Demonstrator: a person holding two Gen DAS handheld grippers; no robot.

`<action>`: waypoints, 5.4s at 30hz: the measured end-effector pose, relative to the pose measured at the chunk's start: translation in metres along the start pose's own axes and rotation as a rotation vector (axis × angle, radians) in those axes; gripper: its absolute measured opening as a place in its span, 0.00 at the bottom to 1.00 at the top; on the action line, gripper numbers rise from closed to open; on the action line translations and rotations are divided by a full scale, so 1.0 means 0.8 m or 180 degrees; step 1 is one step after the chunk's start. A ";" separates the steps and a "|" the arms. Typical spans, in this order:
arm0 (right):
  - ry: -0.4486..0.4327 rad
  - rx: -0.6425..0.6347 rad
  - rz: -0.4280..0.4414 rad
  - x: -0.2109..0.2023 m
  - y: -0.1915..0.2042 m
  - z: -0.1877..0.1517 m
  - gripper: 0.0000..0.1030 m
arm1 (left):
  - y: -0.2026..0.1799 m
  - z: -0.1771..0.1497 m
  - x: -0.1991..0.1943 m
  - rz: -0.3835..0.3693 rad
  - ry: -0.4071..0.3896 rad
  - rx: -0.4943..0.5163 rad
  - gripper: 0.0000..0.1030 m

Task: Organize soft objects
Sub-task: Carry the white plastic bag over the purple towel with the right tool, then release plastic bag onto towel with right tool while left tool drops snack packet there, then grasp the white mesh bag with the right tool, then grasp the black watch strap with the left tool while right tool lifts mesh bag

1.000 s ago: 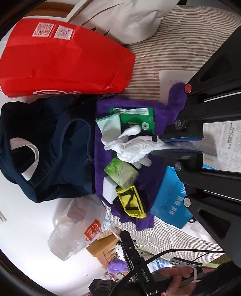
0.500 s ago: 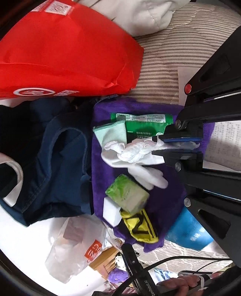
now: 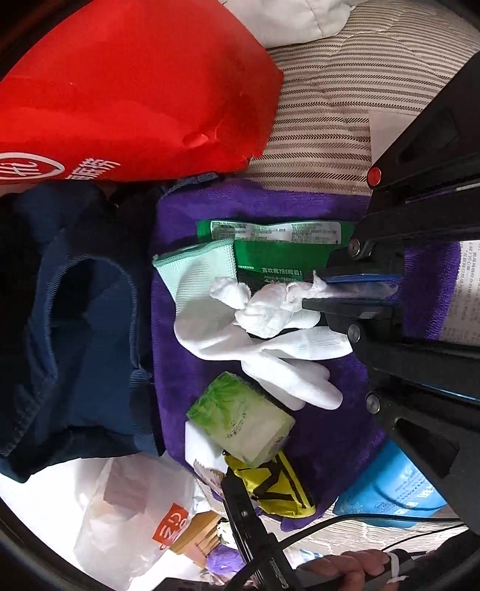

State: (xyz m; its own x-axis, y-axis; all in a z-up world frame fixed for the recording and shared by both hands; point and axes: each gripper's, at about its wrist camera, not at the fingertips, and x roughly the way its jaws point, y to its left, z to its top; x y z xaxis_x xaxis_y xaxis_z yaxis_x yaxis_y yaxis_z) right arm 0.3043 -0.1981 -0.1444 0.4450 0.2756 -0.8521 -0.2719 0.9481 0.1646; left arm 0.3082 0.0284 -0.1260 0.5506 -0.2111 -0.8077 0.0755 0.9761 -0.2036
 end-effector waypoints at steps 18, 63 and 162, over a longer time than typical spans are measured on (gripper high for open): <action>0.0093 -0.0034 0.0018 0.004 -0.001 0.001 0.30 | -0.011 -0.001 0.015 0.0118 0.0153 0.0094 0.51; 0.0219 0.0666 -0.0361 -0.156 -0.091 -0.270 0.67 | -0.062 -0.225 -0.107 0.0253 0.0368 -0.0053 0.69; -0.0080 0.0066 -0.0450 -0.169 -0.052 -0.255 0.11 | -0.020 -0.254 -0.112 0.0806 0.0174 0.0114 0.43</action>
State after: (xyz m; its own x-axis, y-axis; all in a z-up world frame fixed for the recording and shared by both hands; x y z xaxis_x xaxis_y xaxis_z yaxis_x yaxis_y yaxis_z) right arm 0.0812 -0.3076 -0.1373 0.4988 0.1426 -0.8549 -0.1873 0.9808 0.0544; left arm 0.0883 0.0210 -0.1626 0.5099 0.0388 -0.8594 -0.0292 0.9992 0.0278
